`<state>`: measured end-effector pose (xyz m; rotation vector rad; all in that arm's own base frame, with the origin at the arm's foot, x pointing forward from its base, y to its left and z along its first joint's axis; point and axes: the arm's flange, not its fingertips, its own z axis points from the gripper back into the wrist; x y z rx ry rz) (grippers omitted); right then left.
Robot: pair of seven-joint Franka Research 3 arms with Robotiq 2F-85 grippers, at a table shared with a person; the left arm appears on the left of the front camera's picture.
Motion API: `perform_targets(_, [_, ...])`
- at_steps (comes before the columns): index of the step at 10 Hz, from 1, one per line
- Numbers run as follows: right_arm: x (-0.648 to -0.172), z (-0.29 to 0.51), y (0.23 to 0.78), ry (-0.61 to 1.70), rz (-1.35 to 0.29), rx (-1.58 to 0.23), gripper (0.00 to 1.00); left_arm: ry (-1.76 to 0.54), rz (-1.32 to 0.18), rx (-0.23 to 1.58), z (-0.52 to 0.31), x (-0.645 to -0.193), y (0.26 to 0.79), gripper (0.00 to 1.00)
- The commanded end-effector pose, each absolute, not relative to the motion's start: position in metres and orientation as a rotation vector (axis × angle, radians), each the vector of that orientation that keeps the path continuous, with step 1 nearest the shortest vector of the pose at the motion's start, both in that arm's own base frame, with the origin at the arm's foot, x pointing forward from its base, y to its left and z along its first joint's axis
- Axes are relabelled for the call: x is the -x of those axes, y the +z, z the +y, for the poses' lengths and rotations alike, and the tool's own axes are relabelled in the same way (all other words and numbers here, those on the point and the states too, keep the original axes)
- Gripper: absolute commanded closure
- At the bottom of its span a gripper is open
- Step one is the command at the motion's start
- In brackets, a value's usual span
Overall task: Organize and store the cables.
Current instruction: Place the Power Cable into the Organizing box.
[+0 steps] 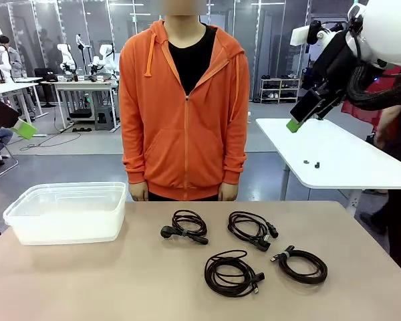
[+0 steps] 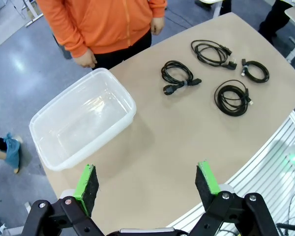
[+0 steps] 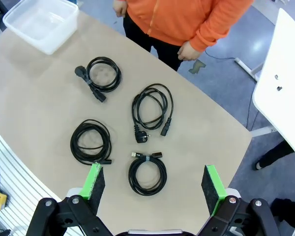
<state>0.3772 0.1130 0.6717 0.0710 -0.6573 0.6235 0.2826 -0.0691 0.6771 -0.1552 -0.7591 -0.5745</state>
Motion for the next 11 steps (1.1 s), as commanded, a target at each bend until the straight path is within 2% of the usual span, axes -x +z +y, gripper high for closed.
perform_targets(1, [-0.3774,0.1123,0.6719,0.624,-0.658,-0.072,0.00,-0.581,-0.751,0.156,-0.0687,-0.2812,0.6785,0.00])
perform_targets(11, [-0.3774,0.1123,0.6719,0.624,-0.658,-0.072,0.00,-0.581,-0.751,0.156,-0.0687,-0.2812,0.6785,0.00])
